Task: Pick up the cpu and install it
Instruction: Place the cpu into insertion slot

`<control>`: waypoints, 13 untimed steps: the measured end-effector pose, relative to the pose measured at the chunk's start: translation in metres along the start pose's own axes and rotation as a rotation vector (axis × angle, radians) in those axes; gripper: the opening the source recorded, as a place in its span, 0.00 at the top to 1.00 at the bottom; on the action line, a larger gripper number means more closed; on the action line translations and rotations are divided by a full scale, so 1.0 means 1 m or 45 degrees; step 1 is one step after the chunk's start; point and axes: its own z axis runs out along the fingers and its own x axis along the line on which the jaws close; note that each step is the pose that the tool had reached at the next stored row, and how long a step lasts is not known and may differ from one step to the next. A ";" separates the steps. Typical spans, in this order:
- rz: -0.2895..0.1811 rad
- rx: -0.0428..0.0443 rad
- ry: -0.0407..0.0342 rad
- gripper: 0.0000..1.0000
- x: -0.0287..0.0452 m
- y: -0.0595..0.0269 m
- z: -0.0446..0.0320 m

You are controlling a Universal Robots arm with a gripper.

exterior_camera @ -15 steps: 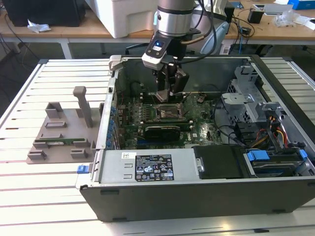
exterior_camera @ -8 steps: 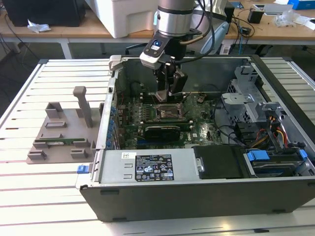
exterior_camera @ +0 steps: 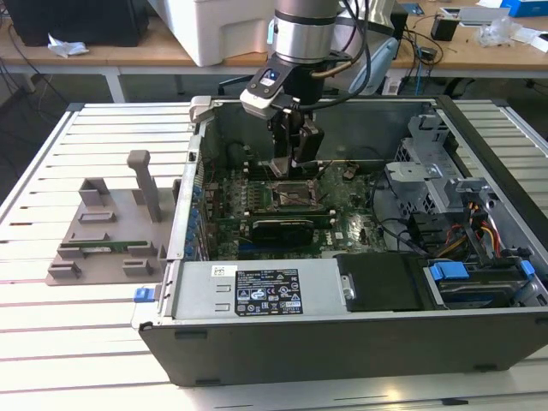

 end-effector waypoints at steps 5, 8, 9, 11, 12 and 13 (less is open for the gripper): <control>0.045 0.005 0.0007 0.45 0.0000 0.0001 0.0000; 0.077 0.008 0.0010 0.45 0.0000 0.0001 0.0000; 0.090 0.009 0.0019 0.45 0.0000 0.0001 0.0000; 0.126 0.012 0.0055 0.45 0.0000 0.0001 0.0002; 0.146 0.014 0.0074 0.45 0.0000 0.0001 0.0002; 0.165 0.015 0.0091 0.45 0.0000 0.0001 0.0002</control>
